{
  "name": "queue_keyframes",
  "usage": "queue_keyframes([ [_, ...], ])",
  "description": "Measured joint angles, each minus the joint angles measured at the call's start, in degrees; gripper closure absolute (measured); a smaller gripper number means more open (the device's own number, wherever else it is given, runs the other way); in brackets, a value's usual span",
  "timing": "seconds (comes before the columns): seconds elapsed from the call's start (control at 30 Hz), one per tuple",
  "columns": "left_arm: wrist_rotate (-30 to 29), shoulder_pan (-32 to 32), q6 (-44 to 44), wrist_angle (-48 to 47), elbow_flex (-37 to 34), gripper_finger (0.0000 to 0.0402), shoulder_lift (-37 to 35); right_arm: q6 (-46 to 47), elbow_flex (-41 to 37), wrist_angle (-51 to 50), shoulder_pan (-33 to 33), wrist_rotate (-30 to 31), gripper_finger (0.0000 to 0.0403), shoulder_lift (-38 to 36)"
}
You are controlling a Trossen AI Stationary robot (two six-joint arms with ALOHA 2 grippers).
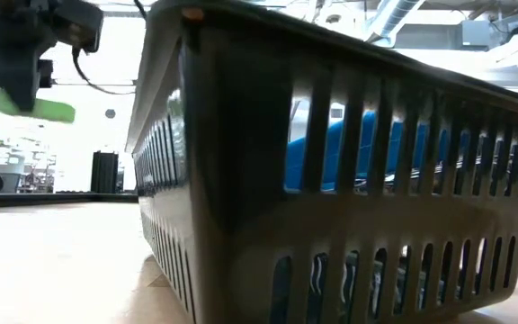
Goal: Pick & Place School Supplies
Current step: Put the green eraser into the left black bin
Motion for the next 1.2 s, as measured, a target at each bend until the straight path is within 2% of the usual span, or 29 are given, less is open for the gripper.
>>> queue_keyframes([
  [0.13, -0.69, 0.21, -0.98, -5.22, 1.83, 0.0377, -3.94, 0.00, 0.00, -0.01, -0.02, 0.01, 0.0286, 0.00],
  [0.3, 3.60, -2.40, -2.50, -9.40, 2.18, 0.0377, -5.84, 0.02, 0.00, -0.16, 0.02, 0.01, 0.0286, 0.00],
  [0.5, 6.58, -9.75, -7.41, -10.26, 2.18, 0.0377, -5.67, 0.00, 0.00, -0.50, 0.02, 0.03, 0.0286, 0.00],
  [0.77, 8.38, -13.79, -9.54, -10.42, 2.12, 0.0377, -0.01, 0.00, 0.00, -0.47, 0.02, 0.04, 0.0286, 0.11],
  [0.93, 13.25, -15.35, -9.09, -3.23, -1.68, 0.0377, 4.15, 0.00, 0.00, -0.47, 0.02, 0.05, 0.0286, 0.11],
  [1.2, 13.35, -14.30, -11.78, 8.98, -11.29, 0.0377, 5.22, 0.00, 0.00, -0.47, 0.02, 0.05, 0.0286, 0.13],
])
